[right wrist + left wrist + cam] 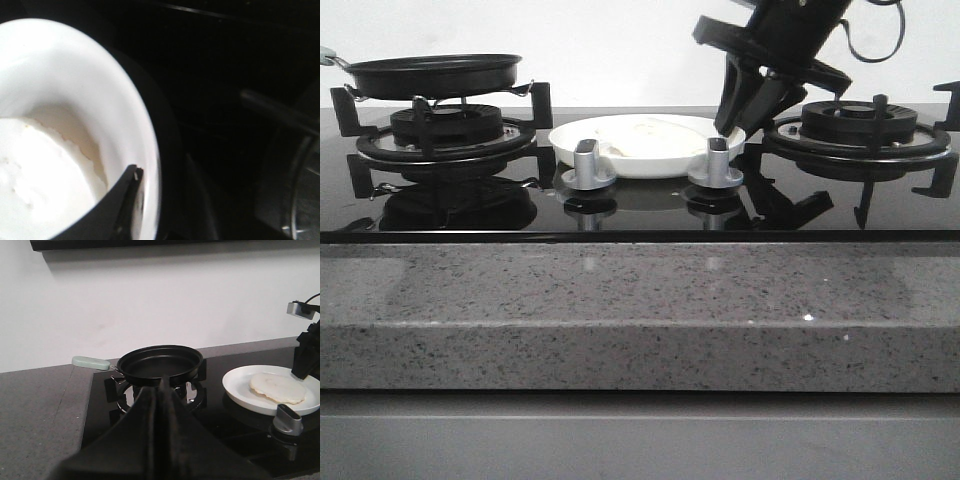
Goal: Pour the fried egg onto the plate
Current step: 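Open the right gripper and raise it off the plate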
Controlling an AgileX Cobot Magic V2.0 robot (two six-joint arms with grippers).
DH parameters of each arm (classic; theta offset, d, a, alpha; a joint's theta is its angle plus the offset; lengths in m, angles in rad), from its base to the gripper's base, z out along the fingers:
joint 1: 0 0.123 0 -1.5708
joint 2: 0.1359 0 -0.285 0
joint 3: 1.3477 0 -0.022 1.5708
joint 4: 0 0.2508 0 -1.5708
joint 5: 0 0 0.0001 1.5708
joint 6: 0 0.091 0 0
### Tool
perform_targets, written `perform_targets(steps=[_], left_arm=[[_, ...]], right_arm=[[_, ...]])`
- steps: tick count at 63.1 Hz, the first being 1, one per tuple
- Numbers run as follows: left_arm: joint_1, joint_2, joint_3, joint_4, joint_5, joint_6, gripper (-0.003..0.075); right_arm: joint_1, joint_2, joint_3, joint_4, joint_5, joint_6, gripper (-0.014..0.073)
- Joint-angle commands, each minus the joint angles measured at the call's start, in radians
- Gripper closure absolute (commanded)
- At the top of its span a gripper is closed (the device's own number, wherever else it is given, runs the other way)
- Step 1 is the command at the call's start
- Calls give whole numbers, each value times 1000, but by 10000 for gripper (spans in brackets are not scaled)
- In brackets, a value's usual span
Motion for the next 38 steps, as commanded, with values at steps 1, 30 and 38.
perform_targets(steps=[1,30,38], left_arm=[[-8,7,-26,-13,-73,-9,741],[-8,7,-26,-13,-73,-9,741],[-8,7,-26,-13,-73,-9,741]], right_arm=[[-20,-101,-39,29,-8,-6,346],[-49,-190,-39,8,87,-37,662],[-49,-267,-5,-29,61,-61,662]])
